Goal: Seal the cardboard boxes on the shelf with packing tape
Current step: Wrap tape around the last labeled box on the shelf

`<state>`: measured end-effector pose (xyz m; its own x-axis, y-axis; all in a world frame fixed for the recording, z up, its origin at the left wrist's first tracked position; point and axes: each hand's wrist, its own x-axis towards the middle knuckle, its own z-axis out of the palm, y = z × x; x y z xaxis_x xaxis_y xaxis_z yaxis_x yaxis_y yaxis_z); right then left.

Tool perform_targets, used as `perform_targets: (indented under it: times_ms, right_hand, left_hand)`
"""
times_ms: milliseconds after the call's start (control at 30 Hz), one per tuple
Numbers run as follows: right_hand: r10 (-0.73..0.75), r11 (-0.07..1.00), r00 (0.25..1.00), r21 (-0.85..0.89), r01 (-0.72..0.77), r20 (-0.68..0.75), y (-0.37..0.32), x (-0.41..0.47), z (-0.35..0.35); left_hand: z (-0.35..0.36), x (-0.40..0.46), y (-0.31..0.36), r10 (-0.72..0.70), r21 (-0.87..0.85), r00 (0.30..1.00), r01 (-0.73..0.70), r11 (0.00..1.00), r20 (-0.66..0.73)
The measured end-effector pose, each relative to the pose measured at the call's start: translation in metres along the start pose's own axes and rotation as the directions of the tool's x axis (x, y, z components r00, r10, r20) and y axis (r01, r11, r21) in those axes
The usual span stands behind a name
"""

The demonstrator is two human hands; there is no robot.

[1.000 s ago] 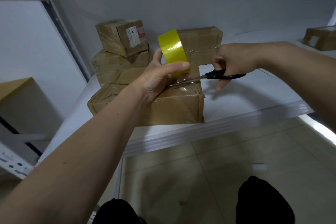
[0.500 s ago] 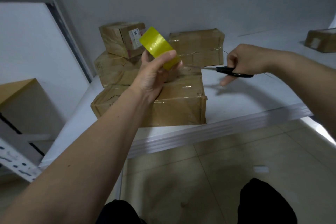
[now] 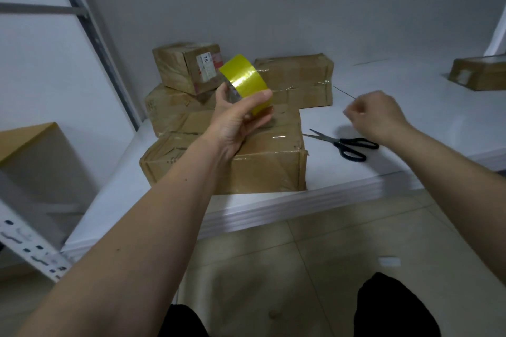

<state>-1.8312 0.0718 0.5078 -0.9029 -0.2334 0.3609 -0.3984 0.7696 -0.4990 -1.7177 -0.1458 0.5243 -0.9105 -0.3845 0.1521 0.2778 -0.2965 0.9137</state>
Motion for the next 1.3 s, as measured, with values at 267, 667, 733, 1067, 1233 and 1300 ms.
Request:
perform_targets:
  times_ms: [267, 667, 733, 1067, 1233, 1300]
  right_hand:
    - [-0.62, 0.758, 0.745, -0.058, 0.65, 0.247, -0.06, -0.076, 0.034]
    - [-0.139, 0.511, 0.945, 0.839, -0.188, 0.296, -0.139, -0.087, 0.016]
    - [-0.123, 0.413, 0.929, 0.869, -0.273, 0.35, -0.15, -0.092, 0.021]
    - [-0.143, 0.192, 0.824, 0.832, -0.521, 0.549, -0.208, -0.131, 0.069]
    - [-0.161, 0.222, 0.741, 0.755, -0.617, 0.652, -0.235, -0.144, 0.103]
    - [-0.15, 0.275, 0.687, 0.697, -0.662, 0.711, -0.243, -0.147, 0.114]
  left_hand:
    - [0.004, -0.009, 0.002, 0.068, -0.094, 0.997, -0.071, 0.993, -0.032]
    - [-0.032, -0.055, 0.018, 0.111, -0.11, 0.992, -0.103, 0.989, 0.068]
    - [-0.045, -0.061, 0.022, 0.147, -0.046, 0.987, -0.145, 0.988, 0.057]
    - [-0.137, -0.106, 0.042, 0.21, 0.305, 0.977, -0.193, 0.933, -0.023]
    - [-0.179, -0.122, 0.042, 0.163, 0.421, 0.978, -0.094, 0.902, -0.132]
    - [-0.192, -0.128, 0.04, 0.17, 0.479, 0.971, -0.07, 0.875, -0.169]
